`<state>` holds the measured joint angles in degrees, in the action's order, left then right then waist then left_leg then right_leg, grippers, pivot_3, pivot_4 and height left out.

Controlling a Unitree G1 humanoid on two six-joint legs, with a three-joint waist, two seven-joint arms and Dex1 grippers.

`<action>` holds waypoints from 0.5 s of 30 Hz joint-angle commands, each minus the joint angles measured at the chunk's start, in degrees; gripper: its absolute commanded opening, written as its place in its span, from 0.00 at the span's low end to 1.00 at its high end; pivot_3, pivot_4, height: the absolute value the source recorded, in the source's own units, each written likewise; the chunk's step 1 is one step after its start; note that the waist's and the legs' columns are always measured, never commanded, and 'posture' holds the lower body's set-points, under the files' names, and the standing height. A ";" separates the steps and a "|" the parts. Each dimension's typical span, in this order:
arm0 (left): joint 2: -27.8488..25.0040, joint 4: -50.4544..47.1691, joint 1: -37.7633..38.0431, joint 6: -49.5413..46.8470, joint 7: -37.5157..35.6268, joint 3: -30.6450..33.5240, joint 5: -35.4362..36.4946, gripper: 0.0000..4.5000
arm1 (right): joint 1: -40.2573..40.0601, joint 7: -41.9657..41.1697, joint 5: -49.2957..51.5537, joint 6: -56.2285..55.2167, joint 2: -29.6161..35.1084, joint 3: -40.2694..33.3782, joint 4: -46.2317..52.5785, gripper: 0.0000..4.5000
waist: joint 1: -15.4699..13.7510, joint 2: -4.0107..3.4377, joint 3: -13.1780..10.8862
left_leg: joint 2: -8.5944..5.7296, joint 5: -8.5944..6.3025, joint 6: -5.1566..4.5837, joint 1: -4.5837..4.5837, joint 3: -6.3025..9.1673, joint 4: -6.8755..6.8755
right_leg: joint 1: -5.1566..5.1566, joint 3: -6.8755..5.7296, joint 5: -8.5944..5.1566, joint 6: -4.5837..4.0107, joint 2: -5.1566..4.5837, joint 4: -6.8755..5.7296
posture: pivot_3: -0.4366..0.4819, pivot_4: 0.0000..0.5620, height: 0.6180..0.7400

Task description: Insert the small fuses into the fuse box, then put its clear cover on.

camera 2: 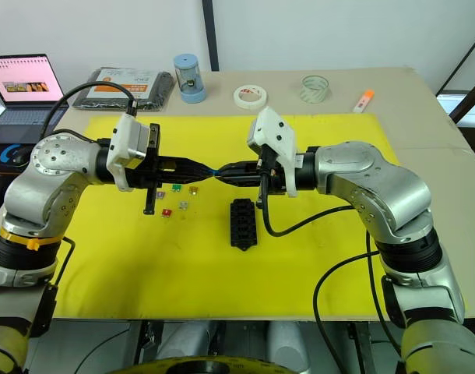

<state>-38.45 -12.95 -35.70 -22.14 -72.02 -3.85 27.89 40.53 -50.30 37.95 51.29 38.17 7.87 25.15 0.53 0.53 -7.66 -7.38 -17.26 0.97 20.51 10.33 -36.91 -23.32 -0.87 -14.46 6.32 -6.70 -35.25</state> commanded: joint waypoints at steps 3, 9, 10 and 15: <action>-0.61 -1.40 -0.70 0.26 -0.33 -0.80 -0.17 0.00 | 1.21 -1.06 1.45 -0.22 0.75 -2.06 1.64 0.00 | 0.02 0.00 0.00 | 0.00 0.00 0.00 0.00 0.00 0.00 | 0.00 0.00 0.00 0.00 0.00 0.00 | 0.48 0.27 1.00; -0.87 -1.60 -0.72 -0.05 -0.23 -0.79 0.08 0.00 | 1.07 -0.86 1.96 -0.37 0.47 -2.68 1.69 0.21 | 0.00 0.00 0.00 | 0.00 0.00 0.00 0.00 0.00 0.00 | 0.00 0.00 0.00 0.00 0.00 0.00 | 0.48 0.27 1.00; -0.91 -1.54 -0.77 -0.06 -0.27 -0.84 0.08 0.00 | 0.96 -0.81 2.28 -0.38 0.38 -2.98 1.58 0.21 | 0.00 0.00 0.00 | 0.00 0.00 0.00 0.00 0.00 0.00 | 0.00 0.00 0.00 0.00 0.00 0.00 | 0.48 0.27 1.00; -0.99 -1.36 -0.96 -0.03 -0.24 -0.94 0.15 0.00 | 0.70 -0.81 2.71 -0.56 0.56 -3.42 1.32 0.21 | -0.03 0.00 0.00 | 0.00 0.00 0.00 0.00 0.00 0.00 | 0.00 0.00 0.00 0.00 0.00 0.00 | 0.48 0.27 1.00</action>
<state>-38.77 -13.15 -35.71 -22.21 -72.25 -5.36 27.68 40.55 -51.06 39.77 51.83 38.69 6.28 25.15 0.51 0.53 -7.66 -7.38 -17.27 0.97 20.51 10.34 -36.91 -23.32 -0.87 -14.46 6.32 -6.70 -35.25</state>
